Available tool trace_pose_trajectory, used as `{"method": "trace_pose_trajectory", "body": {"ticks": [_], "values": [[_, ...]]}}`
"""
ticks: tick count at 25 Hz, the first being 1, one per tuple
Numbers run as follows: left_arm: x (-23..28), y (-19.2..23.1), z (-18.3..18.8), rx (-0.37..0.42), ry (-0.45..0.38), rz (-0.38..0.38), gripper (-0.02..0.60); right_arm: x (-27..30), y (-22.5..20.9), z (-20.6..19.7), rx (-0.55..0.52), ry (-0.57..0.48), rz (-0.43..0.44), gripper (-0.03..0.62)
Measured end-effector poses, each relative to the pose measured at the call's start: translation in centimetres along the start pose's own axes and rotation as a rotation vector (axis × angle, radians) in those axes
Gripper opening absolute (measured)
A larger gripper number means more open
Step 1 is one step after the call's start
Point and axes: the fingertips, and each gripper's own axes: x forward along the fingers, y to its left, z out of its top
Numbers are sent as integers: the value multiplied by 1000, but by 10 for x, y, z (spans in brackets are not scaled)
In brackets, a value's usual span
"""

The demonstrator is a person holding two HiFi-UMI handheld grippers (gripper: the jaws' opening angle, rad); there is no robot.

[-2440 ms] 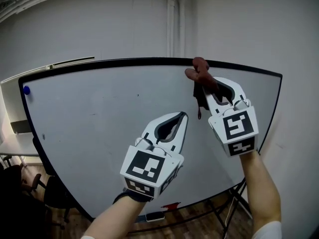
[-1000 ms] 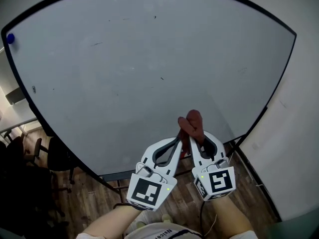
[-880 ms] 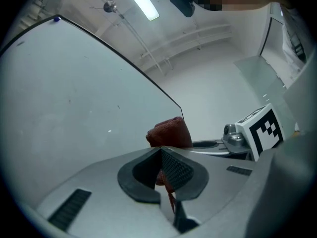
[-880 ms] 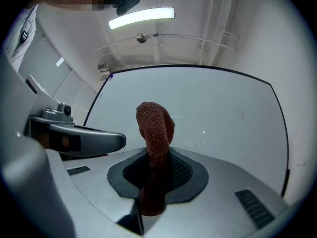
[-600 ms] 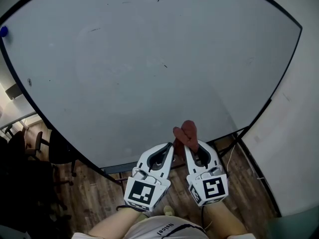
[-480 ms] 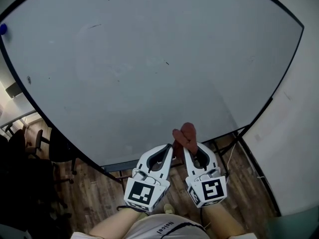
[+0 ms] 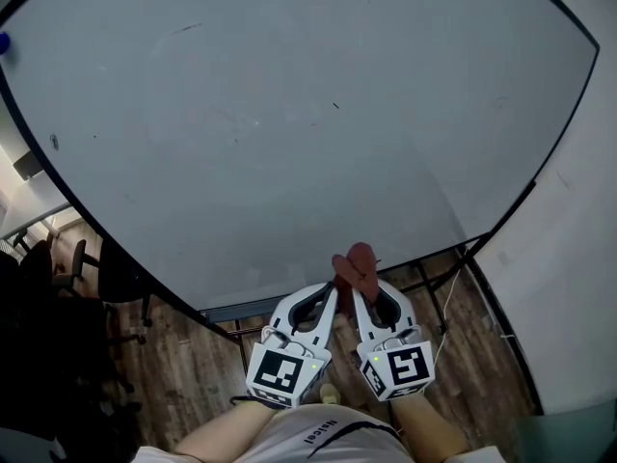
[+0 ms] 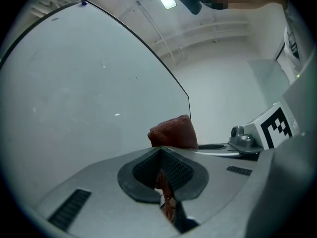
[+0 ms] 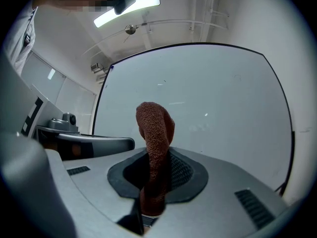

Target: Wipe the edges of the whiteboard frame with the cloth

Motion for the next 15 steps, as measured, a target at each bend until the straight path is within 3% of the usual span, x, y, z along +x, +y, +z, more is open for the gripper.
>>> {"method": "trace_pose_trajectory", "body": {"ticks": [15], "values": [[-5,13,-2,-5,-1,29,9,11,6,5,29,-15,38,64]]}}
